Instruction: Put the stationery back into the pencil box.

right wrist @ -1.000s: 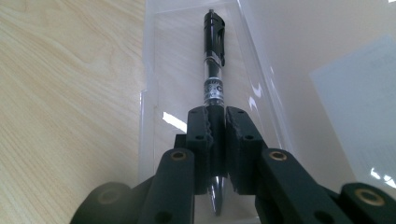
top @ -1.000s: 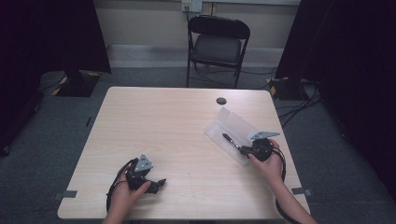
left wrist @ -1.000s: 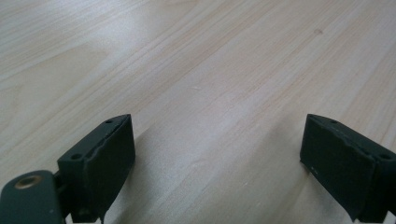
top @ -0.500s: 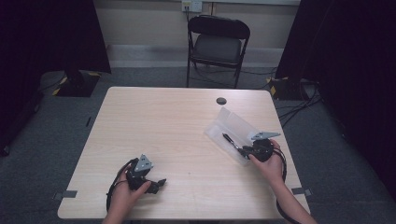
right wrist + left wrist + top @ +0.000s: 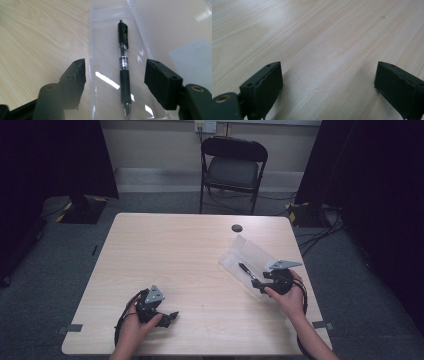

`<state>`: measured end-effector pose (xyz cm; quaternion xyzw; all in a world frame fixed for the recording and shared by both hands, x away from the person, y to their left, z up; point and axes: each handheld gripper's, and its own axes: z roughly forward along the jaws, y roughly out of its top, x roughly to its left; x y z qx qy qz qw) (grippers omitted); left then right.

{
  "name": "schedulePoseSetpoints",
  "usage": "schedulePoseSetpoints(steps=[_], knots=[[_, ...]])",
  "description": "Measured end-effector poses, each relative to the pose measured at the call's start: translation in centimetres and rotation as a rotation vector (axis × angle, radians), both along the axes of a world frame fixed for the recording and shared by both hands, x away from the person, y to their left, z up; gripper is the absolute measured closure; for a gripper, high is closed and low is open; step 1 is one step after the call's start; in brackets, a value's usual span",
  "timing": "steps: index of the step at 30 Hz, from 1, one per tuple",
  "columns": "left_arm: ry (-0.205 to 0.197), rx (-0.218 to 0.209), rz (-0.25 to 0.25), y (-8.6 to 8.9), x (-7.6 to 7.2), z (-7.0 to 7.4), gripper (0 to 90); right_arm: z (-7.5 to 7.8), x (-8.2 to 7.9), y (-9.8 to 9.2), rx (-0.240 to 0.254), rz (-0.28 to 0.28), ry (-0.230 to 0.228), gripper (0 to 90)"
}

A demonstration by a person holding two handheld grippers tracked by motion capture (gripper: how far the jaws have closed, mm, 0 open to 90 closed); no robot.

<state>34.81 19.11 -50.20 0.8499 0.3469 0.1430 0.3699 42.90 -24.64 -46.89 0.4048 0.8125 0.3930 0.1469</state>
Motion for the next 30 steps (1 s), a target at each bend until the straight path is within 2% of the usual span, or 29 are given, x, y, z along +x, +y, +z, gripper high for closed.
schedulePoseSetpoints(steps=[11,18,19,30], knots=[[0.0,0.0,0.0,0.0,0.0,0.0,7.8,0.1,-0.9,0.8,0.015,0.037,-0.022,25.9],[-0.001,-0.001,0.0,0.0,0.0,0.0,7.8,0.4,-1.8,2.1,0.016,0.091,-0.025,24.0],[-0.001,0.0,0.0,0.0,0.0,0.0,7.8,0.5,-2.1,2.6,0.018,0.112,-0.025,23.6],[0.0,0.0,0.0,0.0,0.0,0.0,7.8,0.5,-3.4,4.3,0.029,0.184,-0.009,20.8]])
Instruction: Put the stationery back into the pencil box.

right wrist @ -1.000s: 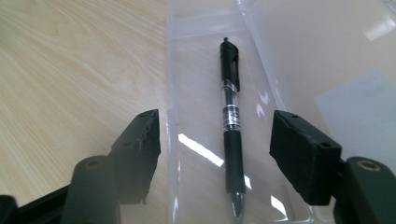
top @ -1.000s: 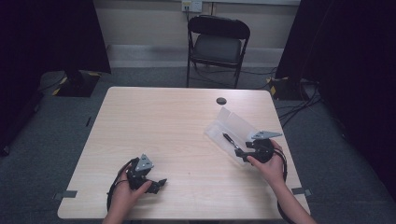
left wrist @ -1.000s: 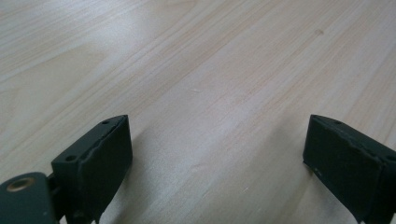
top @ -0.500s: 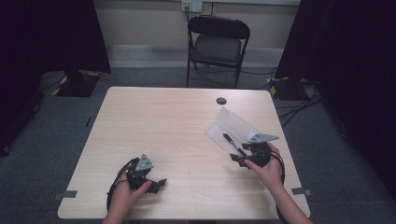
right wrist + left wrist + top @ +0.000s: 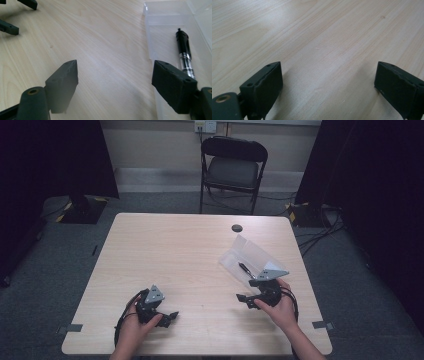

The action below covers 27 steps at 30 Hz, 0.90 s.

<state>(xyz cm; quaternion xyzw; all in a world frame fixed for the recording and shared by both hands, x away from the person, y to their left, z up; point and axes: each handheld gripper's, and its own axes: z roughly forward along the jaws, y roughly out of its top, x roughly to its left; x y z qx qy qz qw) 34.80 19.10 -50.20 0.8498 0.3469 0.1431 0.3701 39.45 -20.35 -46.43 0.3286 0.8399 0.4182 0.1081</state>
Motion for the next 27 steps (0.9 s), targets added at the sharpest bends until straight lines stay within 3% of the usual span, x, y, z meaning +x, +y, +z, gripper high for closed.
schedulePoseSetpoints(steps=[13,27], knots=[[0.0,0.0,0.0,0.0,0.0,0.0,7.8,-0.7,-1.1,1.4,0.011,0.059,0.022,17.8],[0.0,0.0,0.0,0.0,0.0,0.0,7.8,-2.2,-2.3,3.4,-0.015,0.142,0.05,17.4]])
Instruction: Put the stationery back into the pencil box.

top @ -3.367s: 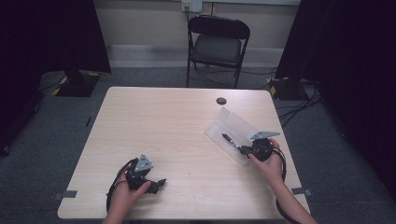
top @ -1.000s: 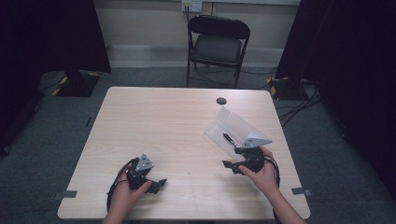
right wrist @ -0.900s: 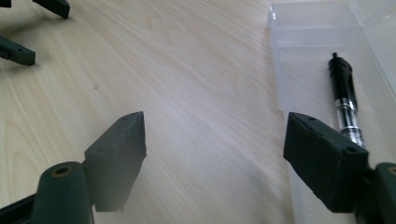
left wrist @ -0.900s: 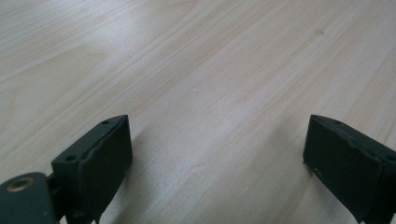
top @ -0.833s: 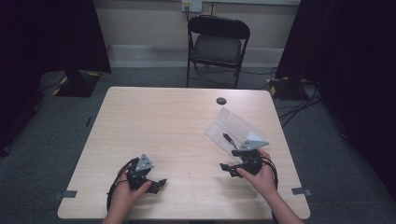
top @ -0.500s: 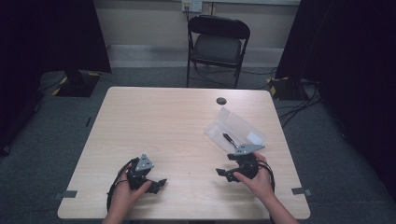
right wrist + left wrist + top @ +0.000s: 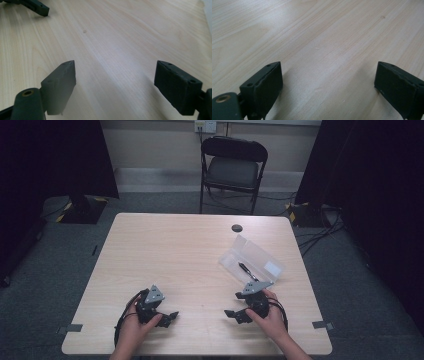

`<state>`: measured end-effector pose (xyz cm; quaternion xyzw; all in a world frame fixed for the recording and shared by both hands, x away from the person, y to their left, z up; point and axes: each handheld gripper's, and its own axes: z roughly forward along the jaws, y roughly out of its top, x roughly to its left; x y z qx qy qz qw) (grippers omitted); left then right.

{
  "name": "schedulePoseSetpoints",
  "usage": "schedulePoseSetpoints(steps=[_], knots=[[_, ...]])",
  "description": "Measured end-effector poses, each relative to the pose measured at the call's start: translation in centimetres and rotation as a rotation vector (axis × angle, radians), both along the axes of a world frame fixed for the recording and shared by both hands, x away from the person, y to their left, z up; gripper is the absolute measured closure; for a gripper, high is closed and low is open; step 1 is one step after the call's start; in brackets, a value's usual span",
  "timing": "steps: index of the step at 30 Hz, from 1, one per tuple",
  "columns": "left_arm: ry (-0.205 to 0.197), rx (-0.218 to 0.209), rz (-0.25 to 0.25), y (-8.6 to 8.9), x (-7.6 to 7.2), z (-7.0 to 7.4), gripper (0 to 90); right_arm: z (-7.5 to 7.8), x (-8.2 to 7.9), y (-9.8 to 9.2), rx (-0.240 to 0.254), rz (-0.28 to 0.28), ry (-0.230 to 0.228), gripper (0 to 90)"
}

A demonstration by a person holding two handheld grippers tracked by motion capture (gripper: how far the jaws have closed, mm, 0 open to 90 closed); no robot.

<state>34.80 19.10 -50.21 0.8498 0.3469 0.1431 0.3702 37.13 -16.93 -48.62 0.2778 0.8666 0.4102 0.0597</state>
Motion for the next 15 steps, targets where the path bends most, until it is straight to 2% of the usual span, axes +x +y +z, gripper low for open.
schedulePoseSetpoints(steps=[1,6,7,11,14,15], knots=[[0.0,0.0,0.0,0.0,0.0,0.0,7.8,-0.3,-0.2,0.3,-0.001,0.021,0.004,17.4],[0.0,0.0,0.0,0.0,0.0,0.0,7.8,-1.0,-0.4,0.9,-0.03,0.045,-0.01,16.8],[0.0,0.001,0.0,0.0,0.0,0.0,7.8,-1.2,-0.6,1.2,-0.035,0.056,-0.041,16.6],[0.0,0.003,-0.002,0.0,0.0,0.0,7.8,-1.3,-0.7,1.4,-0.048,0.054,-0.068,16.5],[0.0,0.002,-0.002,0.0,0.0,0.0,7.8,-1.4,-1.0,1.5,-0.082,0.068,-0.102,16.1],[0.0,0.002,-0.002,0.0,0.0,0.0,7.8,-1.4,-1.0,1.6,-0.082,0.064,-0.101,16.1]])
